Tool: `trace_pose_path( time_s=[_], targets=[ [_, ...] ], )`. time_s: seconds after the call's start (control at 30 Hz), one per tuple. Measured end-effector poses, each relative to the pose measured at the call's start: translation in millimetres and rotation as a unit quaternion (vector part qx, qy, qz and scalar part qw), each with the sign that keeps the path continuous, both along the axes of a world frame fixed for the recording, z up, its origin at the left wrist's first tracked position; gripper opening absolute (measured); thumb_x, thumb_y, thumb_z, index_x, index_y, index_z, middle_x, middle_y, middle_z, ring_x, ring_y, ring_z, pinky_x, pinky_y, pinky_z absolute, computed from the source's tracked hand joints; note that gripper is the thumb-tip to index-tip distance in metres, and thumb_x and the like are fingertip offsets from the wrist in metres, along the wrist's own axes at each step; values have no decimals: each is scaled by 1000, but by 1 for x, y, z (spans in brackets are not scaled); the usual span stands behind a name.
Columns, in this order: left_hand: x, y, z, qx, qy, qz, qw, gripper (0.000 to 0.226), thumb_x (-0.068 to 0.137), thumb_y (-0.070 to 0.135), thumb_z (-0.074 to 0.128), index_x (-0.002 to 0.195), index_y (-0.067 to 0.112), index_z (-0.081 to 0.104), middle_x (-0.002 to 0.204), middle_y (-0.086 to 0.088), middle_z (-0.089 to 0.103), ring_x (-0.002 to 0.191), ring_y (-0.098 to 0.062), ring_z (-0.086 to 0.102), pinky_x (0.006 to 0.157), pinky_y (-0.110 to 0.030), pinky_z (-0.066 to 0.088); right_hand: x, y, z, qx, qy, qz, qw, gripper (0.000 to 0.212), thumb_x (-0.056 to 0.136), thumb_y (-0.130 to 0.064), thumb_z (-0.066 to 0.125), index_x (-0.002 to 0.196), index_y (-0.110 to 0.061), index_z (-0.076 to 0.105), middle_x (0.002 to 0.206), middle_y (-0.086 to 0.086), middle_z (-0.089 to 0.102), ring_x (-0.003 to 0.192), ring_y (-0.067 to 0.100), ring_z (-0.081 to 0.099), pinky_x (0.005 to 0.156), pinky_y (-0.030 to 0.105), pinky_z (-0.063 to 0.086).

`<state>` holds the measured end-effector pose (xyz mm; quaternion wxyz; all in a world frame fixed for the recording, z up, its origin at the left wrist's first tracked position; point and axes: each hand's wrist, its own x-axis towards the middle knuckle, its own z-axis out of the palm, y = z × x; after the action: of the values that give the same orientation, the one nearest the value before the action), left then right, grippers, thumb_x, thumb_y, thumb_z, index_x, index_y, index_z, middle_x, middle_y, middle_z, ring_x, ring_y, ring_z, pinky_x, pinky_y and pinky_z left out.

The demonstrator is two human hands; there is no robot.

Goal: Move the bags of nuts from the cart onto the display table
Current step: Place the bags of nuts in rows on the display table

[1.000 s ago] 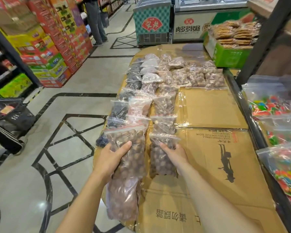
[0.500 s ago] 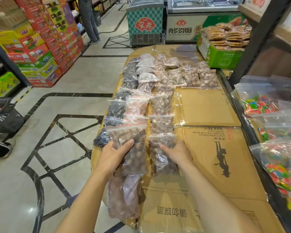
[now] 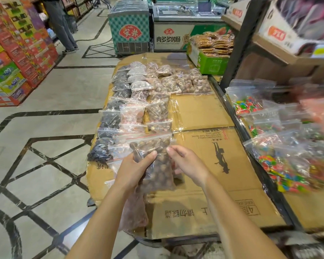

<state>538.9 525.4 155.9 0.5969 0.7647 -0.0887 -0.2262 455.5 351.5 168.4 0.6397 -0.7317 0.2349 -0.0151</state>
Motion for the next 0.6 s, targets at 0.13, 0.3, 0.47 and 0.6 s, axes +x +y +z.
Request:
trace_pose_path(
  time_s=[0.13, 0.3, 0.47, 0.6],
  targets=[
    [-14, -8, -2, 16, 16, -34, 999, 64, 76, 66, 82, 92, 6, 66, 75, -9, 75, 67, -25, 72, 61, -29, 54, -21, 0, 0, -9, -12, -9, 1000, 8, 102, -38, 67, 109, -36, 69, 107, -17, 75, 87, -10, 70, 62, 13, 51],
    [-29, -18, -12, 33, -4, -70, 997, 75, 74, 81, 73, 107, 14, 71, 92, -10, 80, 86, -29, 78, 82, -51, 62, -39, -10, -12, 5, -1, -31, 1000, 18, 104, -31, 66, 116, -18, 72, 102, -7, 77, 75, -11, 71, 57, 12, 51],
    [-36, -25, -28, 49, 35, -78, 995, 47, 88, 61, 74, 120, 27, 69, 111, 5, 79, 101, -15, 75, 95, -38, 58, -45, -25, -30, -9, 32, -8, 999, 12, 102, -37, 69, 111, -31, 72, 111, -14, 76, 103, -2, 70, 60, 12, 52],
    [-42, -34, -38, 84, 52, -70, 993, 55, 88, 60, 73, 132, 28, 61, 123, 6, 72, 113, -18, 69, 104, -43, 54, -44, -34, -50, -27, 57, 6, 998, 7, 103, -32, 68, 107, -27, 71, 96, -21, 72, 77, -18, 68, 55, 6, 47]
  ],
)
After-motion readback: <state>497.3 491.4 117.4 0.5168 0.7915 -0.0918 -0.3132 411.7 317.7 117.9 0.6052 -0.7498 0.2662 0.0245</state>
